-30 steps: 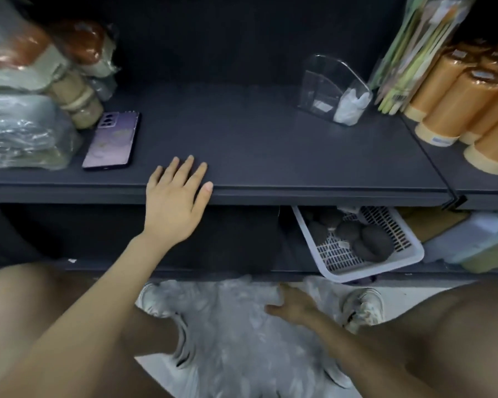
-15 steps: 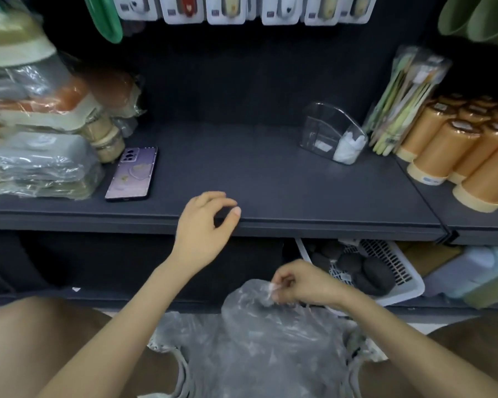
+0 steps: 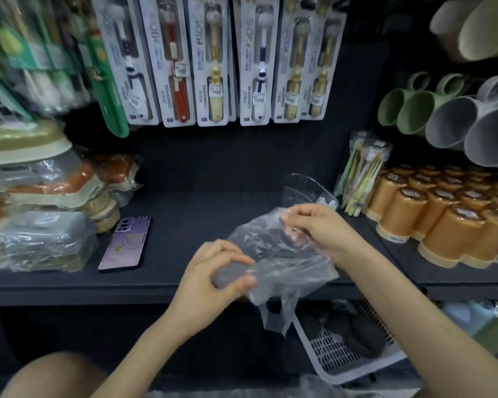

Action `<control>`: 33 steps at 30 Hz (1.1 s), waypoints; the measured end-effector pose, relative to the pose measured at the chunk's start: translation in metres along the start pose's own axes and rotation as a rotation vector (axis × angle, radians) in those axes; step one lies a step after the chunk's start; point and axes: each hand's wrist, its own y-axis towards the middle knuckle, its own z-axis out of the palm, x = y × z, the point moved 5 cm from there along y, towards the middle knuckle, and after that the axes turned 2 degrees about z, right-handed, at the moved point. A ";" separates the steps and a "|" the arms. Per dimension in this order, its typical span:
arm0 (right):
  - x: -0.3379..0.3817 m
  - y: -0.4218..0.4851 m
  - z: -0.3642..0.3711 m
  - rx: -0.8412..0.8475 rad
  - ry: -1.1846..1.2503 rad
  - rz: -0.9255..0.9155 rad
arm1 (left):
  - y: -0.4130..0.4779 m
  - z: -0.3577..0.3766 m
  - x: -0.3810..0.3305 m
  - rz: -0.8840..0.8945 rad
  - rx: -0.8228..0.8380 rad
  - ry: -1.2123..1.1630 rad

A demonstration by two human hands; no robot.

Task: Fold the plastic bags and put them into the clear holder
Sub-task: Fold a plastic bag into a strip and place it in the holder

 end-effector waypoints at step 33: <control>-0.046 0.031 -0.039 -0.103 -0.053 0.225 | 0.067 -0.078 0.071 -0.491 -0.554 -0.314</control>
